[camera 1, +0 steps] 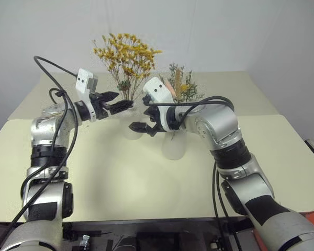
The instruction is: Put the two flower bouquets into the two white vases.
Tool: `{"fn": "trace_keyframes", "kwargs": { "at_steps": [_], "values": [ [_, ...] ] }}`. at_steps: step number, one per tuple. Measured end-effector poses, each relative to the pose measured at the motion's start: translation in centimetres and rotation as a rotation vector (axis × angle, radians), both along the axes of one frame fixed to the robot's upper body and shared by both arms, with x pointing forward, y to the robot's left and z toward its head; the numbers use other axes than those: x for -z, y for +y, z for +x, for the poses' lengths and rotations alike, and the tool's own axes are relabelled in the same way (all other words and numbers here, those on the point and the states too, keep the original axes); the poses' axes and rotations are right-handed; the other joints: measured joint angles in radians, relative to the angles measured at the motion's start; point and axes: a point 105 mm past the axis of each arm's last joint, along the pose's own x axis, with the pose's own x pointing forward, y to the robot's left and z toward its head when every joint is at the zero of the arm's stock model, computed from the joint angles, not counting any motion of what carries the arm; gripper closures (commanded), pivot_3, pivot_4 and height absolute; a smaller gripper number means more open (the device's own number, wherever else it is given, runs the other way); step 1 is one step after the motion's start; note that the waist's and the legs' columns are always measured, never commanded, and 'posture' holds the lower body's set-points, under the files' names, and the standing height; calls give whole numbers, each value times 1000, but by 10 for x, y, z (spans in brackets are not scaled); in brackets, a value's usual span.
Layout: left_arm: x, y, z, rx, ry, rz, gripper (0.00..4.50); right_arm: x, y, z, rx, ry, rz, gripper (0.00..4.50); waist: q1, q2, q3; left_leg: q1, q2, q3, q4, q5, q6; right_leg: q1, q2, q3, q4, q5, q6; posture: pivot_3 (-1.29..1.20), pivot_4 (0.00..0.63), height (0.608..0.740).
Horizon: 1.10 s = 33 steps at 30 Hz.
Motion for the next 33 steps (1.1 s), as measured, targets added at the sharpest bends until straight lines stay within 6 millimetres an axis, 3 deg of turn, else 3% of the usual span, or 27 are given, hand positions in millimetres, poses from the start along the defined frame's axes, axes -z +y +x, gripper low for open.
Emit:
{"fn": "trace_keyframes", "kwargs": {
  "at_steps": [14, 18, 24, 33],
  "values": [
    [19, 18, -47, -78, 130, 147, 23, 2, 1, -2, -16, 7, -4, 0, -1, 0, 0, 1, 0, 0, 0, 0, 0, 0, 0, 0, -2, 0, 0, 0, 150, 740],
    [13, 25, -68, -57, 118, 217, 23, 4, -6, -4, -12, 9, -7, 0, 2, 0, 0, 2, 1, 0, -1, 0, 0, 0, 0, 0, -5, 0, -1, 0, 150, 740],
    [-6, 26, -84, 27, -8, 213, 23, 3, -20, -21, -92, 8, 47, 0, 11, 0, 0, 4, 0, 0, -1, 0, 0, 3, 0, 0, -6, -1, 0, 0, 150, 740],
    [-7, 22, -100, 192, -131, 168, 23, -2, -58, -63, -292, 27, 101, 0, 9, 0, 0, 5, 1, 1, -1, 0, 0, 3, 0, 0, -7, -1, -1, 0, 150, 740]
  ]
}}
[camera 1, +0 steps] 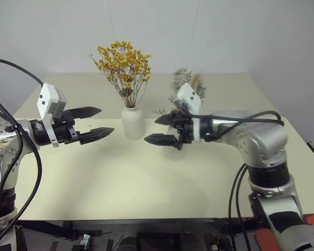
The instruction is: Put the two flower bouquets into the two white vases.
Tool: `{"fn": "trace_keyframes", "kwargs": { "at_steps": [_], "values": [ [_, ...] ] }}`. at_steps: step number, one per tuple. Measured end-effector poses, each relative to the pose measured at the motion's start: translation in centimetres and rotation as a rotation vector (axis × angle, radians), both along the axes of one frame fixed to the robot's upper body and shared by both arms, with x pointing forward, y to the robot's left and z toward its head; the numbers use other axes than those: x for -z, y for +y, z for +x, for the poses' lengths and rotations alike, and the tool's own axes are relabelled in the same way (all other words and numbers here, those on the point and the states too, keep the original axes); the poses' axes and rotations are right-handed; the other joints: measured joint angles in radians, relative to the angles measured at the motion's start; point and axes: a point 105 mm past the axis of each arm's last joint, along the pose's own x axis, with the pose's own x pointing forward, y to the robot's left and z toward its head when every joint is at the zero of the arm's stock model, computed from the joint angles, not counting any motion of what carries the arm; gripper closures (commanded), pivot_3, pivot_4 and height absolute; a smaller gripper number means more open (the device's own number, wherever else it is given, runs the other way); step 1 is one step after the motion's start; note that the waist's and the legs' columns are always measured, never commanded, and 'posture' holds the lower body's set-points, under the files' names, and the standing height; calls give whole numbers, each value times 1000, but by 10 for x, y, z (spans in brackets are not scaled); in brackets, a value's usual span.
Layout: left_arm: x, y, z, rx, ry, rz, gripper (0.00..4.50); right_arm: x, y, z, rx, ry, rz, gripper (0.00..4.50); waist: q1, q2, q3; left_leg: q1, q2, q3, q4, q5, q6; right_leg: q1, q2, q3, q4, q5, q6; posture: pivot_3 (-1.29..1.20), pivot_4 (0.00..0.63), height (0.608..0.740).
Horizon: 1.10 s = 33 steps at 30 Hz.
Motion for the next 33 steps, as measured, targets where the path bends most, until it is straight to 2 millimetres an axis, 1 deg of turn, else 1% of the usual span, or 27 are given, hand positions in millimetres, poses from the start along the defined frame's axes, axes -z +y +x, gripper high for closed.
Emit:
{"fn": "trace_keyframes", "kwargs": {
  "at_steps": [4, 7, 9, 11, 16, 21, 24, 27, 30, 33],
  "values": [
    [0, 1, -3, 50, -18, 1, 23, -4, -10, -14, -51, 0, 5, 0, -3, 0, 0, 0, 0, 0, 0, 0, 0, 0, 0, 0, 0, 0, 0, 0, 150, 740],
    [0, -1, -8, 104, -8, 14, 23, -2, -17, -18, -52, 14, 1, 0, -3, 0, 0, 0, 0, 0, 0, 0, 0, 0, 0, 0, 0, 0, 0, 0, 150, 740],
    [1, 1, -10, 116, 8, 36, 23, 3, -27, -16, -25, 32, -16, 0, -3, 0, 0, 0, 0, 0, 0, 0, 0, 0, 0, 0, 0, -1, 1, 0, 150, 740],
    [2, 1, -13, 142, 25, 65, 23, 9, -42, -15, 7, 57, -35, 0, 2, 0, 0, 0, 0, 1, 0, 0, 0, 0, 0, 0, -1, -1, 1, 0, 150, 740],
    [3, 5, -17, 178, 46, 100, 23, 11, -67, -15, 50, 47, -53, 0, 2, 0, 0, 0, 1, 1, 0, 0, 0, 0, 0, 0, -1, -4, 6, 0, 150, 740],
    [10, 11, -18, 176, 49, 108, 23, 17, -102, -6, 144, 30, -75, 0, 2, 0, 0, 0, 1, 2, 0, 0, 0, 0, 0, 1, -1, -5, 6, 0, 150, 740],
    [11, 16, -18, 151, 51, 100, 23, 21, -117, -4, 178, 11, -97, 0, 2, 0, 0, 0, 1, 2, 0, 0, 0, 0, 0, 1, -1, -5, 6, 0, 150, 740],
    [13, 22, -21, 134, 62, 112, 23, 25, -128, 0, 210, -3, -102, 0, 1, 0, 0, 1, 1, 2, 0, 0, 0, 0, 0, 1, -1, -5, 7, 0, 150, 740],
    [14, 24, -25, 130, 74, 107, 23, 21, -136, 5, 242, -32, -89, 0, 1, 0, 0, 1, 1, 2, 0, 0, 0, 0, 0, 1, -1, -5, 6, 0, 150, 740],
    [16, 24, -28, 129, 79, 114, 23, 21, -139, 8, 252, -43, -86, 0, 2, 0, 0, 1, 1, 3, 0, 0, 0, 0, 0, 2, -1, -5, 6, 0, 150, 740]
  ]
}}
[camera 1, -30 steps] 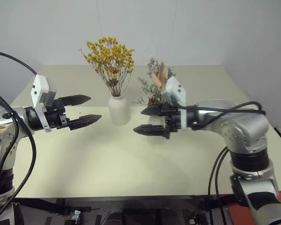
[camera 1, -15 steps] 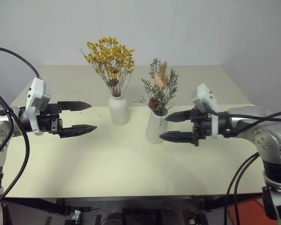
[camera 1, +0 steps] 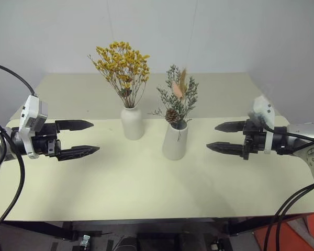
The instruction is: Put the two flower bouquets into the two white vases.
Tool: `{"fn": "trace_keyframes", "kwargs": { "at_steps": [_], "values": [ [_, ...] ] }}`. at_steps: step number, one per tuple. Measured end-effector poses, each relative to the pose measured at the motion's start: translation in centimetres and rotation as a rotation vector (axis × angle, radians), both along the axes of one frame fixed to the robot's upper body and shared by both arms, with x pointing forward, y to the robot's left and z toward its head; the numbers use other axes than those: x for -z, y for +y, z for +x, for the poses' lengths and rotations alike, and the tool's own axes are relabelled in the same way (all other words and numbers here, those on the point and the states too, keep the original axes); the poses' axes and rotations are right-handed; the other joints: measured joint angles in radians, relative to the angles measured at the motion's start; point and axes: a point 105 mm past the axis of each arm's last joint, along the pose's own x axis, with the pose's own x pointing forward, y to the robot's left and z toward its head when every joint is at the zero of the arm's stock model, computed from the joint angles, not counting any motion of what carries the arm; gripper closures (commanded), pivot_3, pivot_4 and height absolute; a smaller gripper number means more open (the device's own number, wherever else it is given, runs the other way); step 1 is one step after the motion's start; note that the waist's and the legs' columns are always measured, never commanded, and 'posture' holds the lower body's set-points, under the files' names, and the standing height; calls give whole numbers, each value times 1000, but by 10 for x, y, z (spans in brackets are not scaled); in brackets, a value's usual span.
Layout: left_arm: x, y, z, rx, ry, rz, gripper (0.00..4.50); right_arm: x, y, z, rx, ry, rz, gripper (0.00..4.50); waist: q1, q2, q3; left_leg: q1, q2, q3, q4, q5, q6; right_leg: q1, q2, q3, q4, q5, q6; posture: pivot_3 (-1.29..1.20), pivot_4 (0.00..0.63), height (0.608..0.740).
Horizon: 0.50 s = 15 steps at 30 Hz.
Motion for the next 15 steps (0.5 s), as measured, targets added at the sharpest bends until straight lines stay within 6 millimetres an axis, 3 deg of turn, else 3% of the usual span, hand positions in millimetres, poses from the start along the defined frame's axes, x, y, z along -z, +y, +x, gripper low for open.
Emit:
{"fn": "trace_keyframes", "kwargs": {
  "at_steps": [15],
  "values": [
    [2, 0, 2, -51, -1, -13, 23, -1, -3, 6, 47, -21, 4, 0, 2, 0, 0, 0, 0, 0, 0, 0, 0, 0, 0, 0, 0, 0, 0, 0, 150, 740]
  ]
}}
